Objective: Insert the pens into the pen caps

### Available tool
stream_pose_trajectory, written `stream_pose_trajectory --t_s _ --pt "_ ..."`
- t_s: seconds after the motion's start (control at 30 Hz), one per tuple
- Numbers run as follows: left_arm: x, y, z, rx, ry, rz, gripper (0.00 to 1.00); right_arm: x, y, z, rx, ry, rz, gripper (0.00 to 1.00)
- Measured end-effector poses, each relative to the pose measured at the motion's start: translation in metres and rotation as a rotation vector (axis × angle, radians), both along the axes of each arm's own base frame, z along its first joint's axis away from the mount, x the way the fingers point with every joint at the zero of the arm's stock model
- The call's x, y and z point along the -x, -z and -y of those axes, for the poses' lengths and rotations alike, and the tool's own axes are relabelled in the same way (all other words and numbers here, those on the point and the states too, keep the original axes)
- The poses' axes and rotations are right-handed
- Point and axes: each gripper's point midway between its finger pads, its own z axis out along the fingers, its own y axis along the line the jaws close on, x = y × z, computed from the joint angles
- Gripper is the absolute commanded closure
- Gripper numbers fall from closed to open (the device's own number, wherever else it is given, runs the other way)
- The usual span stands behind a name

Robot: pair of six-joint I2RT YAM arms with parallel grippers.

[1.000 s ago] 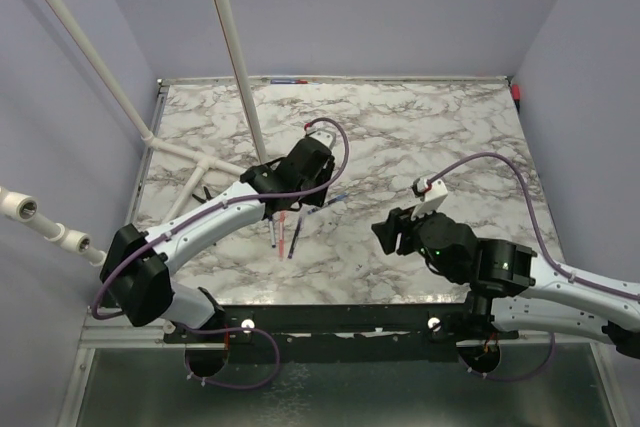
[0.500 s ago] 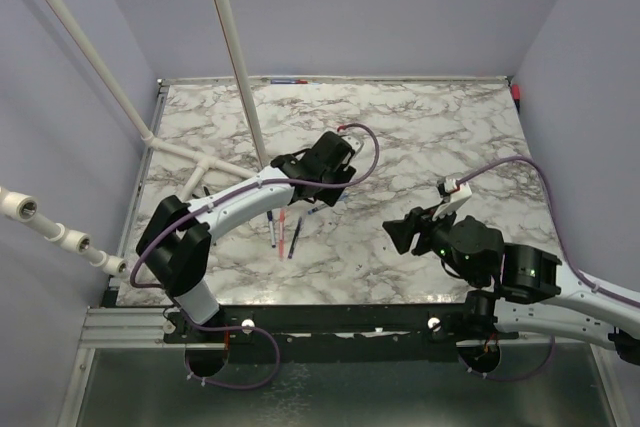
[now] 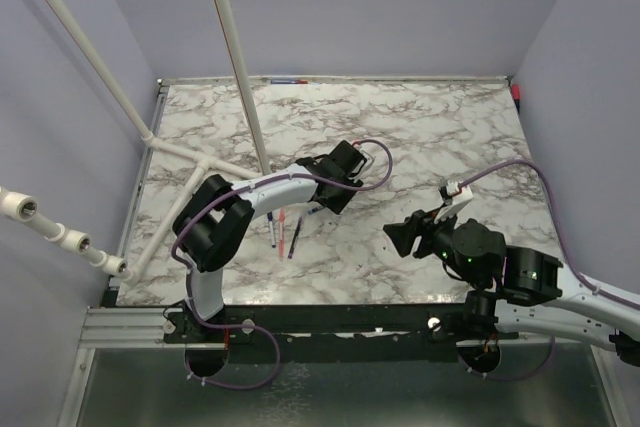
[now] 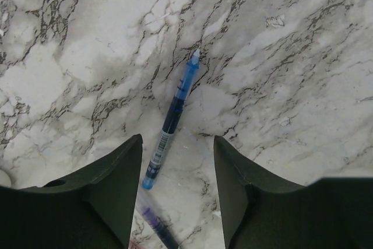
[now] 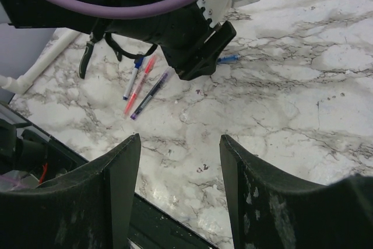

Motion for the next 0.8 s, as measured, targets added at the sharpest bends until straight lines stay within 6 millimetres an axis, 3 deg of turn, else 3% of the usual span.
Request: stream_pose_trajectory --t_s 0.37,0.8 --pt "-0.004 0.028 0.0 -0.045 -0.006 -0.037 0.55 0.004 -0.001 0.004 -0.04 -0.007 -0.005 0.39" --pt "-0.012 0.03 0.006 -0.035 -0.01 -0.023 0.76 0.005 -0.003 0.005 -0.051 -0.009 -0.002 0.4"
